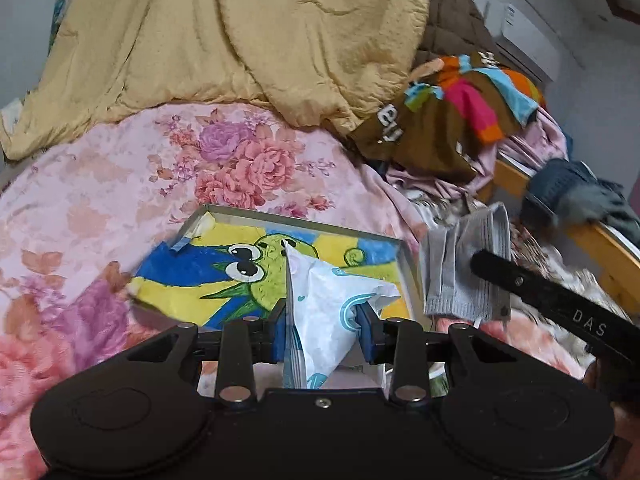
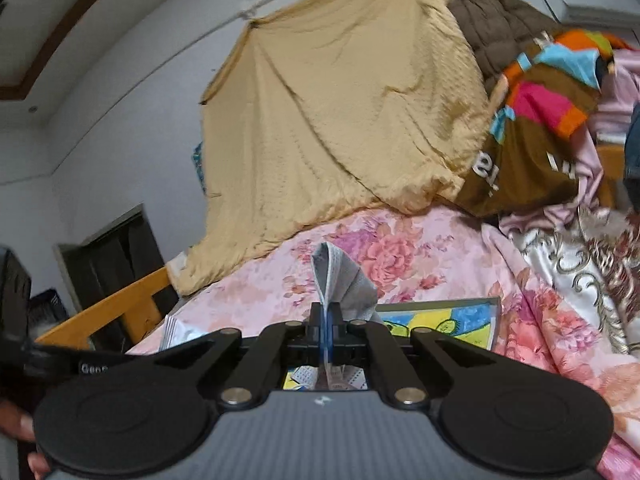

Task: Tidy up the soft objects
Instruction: 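Carry the packet and the face mask over the grey painting tray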

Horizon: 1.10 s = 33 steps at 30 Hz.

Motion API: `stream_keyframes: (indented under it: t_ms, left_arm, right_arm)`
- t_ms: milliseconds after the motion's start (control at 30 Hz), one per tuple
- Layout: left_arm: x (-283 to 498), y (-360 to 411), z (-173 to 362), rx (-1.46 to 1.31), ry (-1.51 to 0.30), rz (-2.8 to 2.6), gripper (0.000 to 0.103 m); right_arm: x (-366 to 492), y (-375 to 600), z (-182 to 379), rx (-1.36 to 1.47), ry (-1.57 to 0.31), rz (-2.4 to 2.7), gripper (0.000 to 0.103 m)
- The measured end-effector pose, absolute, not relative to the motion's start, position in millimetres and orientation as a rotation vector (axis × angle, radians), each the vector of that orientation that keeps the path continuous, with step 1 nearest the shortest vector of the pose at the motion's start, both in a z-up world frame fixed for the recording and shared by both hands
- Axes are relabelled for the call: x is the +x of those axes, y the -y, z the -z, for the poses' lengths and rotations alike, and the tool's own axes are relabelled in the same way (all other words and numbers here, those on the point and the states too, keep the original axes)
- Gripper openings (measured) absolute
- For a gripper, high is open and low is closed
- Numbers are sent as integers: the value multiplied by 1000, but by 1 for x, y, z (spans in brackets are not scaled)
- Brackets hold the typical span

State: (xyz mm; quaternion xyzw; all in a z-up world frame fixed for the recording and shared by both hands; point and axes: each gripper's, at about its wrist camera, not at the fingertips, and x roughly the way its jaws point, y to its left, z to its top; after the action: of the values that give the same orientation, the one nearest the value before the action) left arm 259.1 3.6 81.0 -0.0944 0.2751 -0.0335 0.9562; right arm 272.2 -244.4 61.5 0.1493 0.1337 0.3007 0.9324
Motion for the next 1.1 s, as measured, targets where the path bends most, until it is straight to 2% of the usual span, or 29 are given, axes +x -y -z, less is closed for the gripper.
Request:
stream_keyframes:
  t_ms: [433, 800, 1100]
  left_arm:
    - [365, 19, -7, -299, -655, 56, 37]
    - [387, 28, 16, -285, -710, -9, 38]
    - [393, 20, 25, -319, -740, -28, 42]
  right_arm:
    - [365, 263, -14, 425, -426, -574, 2]
    - [408, 249, 4, 412, -569, -555, 2]
    - [415, 245, 8, 407, -632, -559, 9]
